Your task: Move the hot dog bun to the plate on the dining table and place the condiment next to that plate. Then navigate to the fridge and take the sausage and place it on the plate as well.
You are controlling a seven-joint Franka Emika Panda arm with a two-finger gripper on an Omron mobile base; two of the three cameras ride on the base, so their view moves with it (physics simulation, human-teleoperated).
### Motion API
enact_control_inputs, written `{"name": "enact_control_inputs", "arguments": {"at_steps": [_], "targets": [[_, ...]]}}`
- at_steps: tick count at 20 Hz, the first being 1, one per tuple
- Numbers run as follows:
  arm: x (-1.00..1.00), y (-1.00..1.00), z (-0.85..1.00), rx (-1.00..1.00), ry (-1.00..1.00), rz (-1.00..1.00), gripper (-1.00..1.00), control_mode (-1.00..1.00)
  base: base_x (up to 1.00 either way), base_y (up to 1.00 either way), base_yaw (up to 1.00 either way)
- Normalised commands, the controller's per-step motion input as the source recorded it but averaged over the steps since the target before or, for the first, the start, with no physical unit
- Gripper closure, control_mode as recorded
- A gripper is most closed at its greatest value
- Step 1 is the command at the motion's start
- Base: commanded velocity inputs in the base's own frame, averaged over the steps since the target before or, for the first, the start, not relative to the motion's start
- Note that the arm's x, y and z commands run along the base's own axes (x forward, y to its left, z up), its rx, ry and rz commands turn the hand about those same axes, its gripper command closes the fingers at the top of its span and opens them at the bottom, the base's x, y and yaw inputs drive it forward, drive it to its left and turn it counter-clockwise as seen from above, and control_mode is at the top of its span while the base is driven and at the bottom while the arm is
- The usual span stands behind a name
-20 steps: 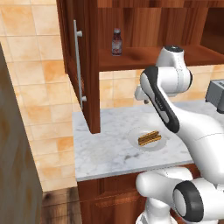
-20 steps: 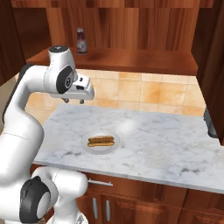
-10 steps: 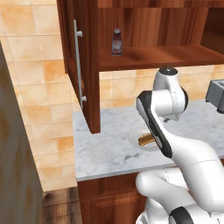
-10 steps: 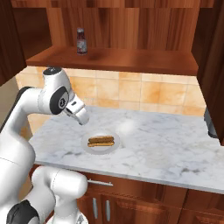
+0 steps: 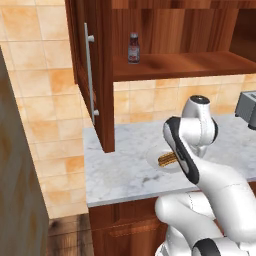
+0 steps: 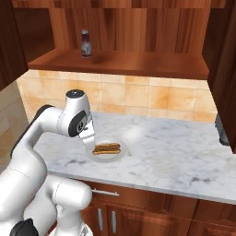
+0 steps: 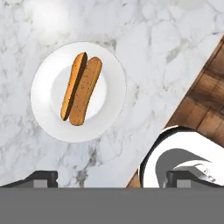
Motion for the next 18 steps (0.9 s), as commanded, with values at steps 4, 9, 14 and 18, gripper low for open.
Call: {"name": "enact_control_inputs", "arguments": {"at_steps": [4,9,14,18], "targets": [[0.13,-0.27,-0.49,0.13,0.0,-0.09,-1.0,-1.0,0.0,0.0,0.0],[0.24,-0.16,-0.37,0.11,0.0,-0.02,-1.0,-1.0,0.0,0.0,0.0],[0.31,-0.04,-0.18,0.09,0.05,-0.02,-1.0,-1.0,0.0,0.0,0.0],[0.36,0.0,-0.13,0.05,0.09,-0.06,-1.0,-1.0,0.0,0.0,0.0]]}}
